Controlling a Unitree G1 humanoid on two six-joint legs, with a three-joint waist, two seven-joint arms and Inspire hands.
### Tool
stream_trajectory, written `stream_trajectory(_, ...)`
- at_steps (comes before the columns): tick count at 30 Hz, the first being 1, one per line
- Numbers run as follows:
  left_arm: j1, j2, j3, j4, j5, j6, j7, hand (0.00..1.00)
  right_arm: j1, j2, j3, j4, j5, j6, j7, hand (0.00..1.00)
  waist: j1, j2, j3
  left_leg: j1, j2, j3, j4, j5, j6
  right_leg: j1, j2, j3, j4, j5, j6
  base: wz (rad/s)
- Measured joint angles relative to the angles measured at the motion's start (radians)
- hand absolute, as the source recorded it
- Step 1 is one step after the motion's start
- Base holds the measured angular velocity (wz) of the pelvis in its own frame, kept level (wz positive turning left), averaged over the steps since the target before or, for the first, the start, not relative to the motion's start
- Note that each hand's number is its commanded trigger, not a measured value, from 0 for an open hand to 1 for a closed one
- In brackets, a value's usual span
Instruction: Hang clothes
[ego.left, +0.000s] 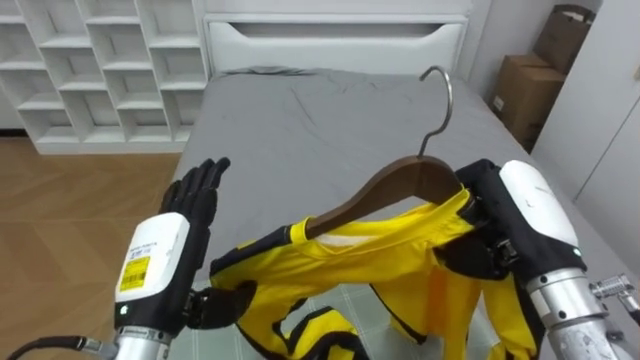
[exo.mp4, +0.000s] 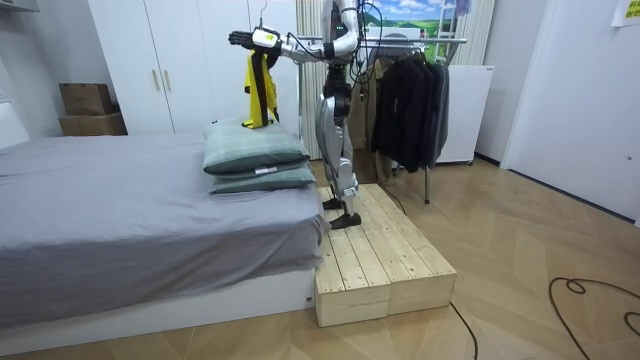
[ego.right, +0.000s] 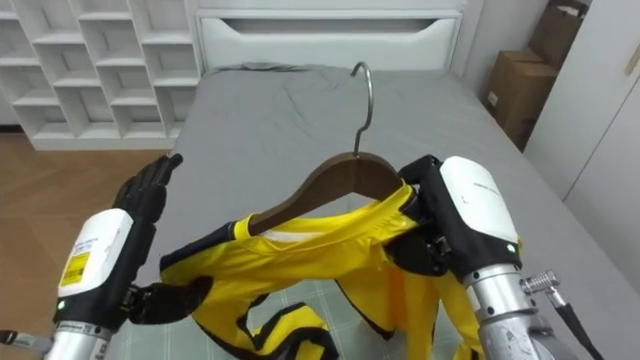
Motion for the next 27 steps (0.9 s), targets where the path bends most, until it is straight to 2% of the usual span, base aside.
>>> stream_trajectory(11,0.0,-0.017,0.004,0.07,-0.082,0.0,-0.014,0.0,0.008,0.003,0.0,0.002,0.004,0.0,0.022,1.0,0.009,-0.004,0.0032,0.001,0.0,-0.006,-0.001,0.0,0.0,0.003,-0.002,0.0,-0.001,0.0,0.0,0.0)
stream_trajectory(15,-0.001,-0.019,0.002,0.07,-0.125,0.001,-0.018,0.0,0.008,0.004,-0.004,0.009,0.048,0.0,0.022,1.0,0.007,-0.009,0.0081,-0.001,0.0,-0.013,0.0,0.0,0.0,0.002,-0.002,-0.001,-0.003,0.0,0.0,0.04)
stream_trajectory(17,-0.001,-0.022,0.0,0.07,-0.147,0.011,-0.027,0.0,0.01,0.012,-0.008,0.013,0.058,0.004,0.02,1.0,0.009,-0.012,0.012,-0.004,-0.001,-0.012,0.0,0.0,0.0,0.002,-0.002,0.0,-0.003,0.0,0.0,0.0)
stream_trajectory(23,0.004,-0.033,-0.007,0.07,-0.142,0.041,-0.06,0.0,0.009,0.069,-0.008,0.113,0.068,0.004,0.008,1.0,0.007,-0.011,0.0127,-0.008,-0.002,-0.01,0.002,0.0,0.0,0.002,-0.003,-0.001,-0.004,-0.001,0.0,0.0)
stream_trajectory(27,0.004,-0.04,-0.039,0.07,-0.138,0.068,-0.084,0.0,0.006,0.075,-0.008,0.169,0.091,0.01,-0.002,1.0,0.007,-0.011,0.0125,-0.012,-0.003,-0.011,0.002,0.0,0.0,0.0,-0.005,-0.004,-0.005,-0.001,0.0,0.01)
